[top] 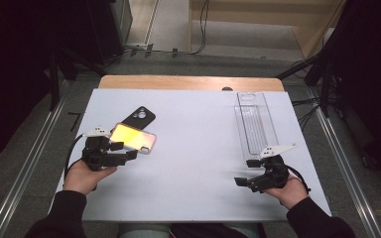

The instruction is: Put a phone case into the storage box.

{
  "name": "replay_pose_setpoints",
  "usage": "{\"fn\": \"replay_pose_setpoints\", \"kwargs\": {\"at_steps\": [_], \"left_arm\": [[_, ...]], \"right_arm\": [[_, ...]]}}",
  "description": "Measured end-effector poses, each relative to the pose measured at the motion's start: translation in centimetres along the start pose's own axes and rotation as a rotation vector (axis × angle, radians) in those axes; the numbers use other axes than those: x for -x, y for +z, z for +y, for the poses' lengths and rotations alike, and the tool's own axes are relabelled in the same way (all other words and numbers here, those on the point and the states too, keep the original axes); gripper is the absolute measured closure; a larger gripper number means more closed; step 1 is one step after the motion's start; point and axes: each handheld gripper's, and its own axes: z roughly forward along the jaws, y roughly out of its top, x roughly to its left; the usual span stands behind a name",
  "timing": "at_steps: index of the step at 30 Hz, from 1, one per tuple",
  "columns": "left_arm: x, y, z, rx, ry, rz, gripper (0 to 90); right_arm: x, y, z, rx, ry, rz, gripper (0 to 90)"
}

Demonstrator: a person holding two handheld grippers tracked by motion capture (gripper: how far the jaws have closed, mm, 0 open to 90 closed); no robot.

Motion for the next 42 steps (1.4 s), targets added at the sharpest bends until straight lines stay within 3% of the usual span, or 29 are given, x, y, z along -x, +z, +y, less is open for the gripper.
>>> {"fn": "replay_pose_setpoints", "kwargs": {"at_steps": [9, 19, 23, 25, 27, 30, 31, 34, 37, 42], "left_arm": [[-1.7, 0.4, 1.5, -0.009, -0.016, 0.021, 27.9], [-4.1, 1.1, 2.8, -0.016, -0.03, 0.067, 31.1], [-4.9, 1.7, 3.0, -0.041, -0.034, 0.098, 42.8], [-4.9, 2.0, 2.9, -0.047, -0.004, 0.13, 49.6], [-5.0, 2.2, 2.8, -0.056, -0.006, 0.144, 57.0], [-5.5, 2.4, 2.7, -0.067, -0.014, 0.152, 80.9], [-5.8, 2.5, 2.7, -0.083, -0.037, 0.152, 88.2], [-6.5, 3.1, 2.5, -0.119, -0.071, 0.138, 90.0], [-7.2, 3.6, 2.1, -0.145, -0.065, 0.165, 90.0], [-7.6, 3.8, 1.8, -0.159, -0.069, 0.169, 90.0]], "right_arm": [[0.0, -0.2, 0.1, 0.012, -0.002, -0.013, 6.8], [-0.6, 0.1, 0.1, 0.01, -0.006, 0.017, 6.8], [-0.7, 0.2, 0.1, 0.015, -0.005, 0.023, 6.8], [-0.8, 0.1, 0.0, 0.012, -0.003, 0.02, 6.8], [-0.8, 0.0, -0.1, 0.011, -0.002, 0.017, 6.8], [-0.7, -0.3, -0.3, 0.016, 0.005, 0.011, 6.8], [-0.7, -0.3, -0.4, 0.018, 0.006, 0.01, 6.8], [-0.7, -0.4, -0.5, 0.019, 0.015, 0.007, 6.8], [-0.7, -0.5, -0.6, 0.019, 0.012, 0.006, 6.8], [-0.6, -0.5, -0.7, 0.014, 0.014, 0.002, 6.8]]}}
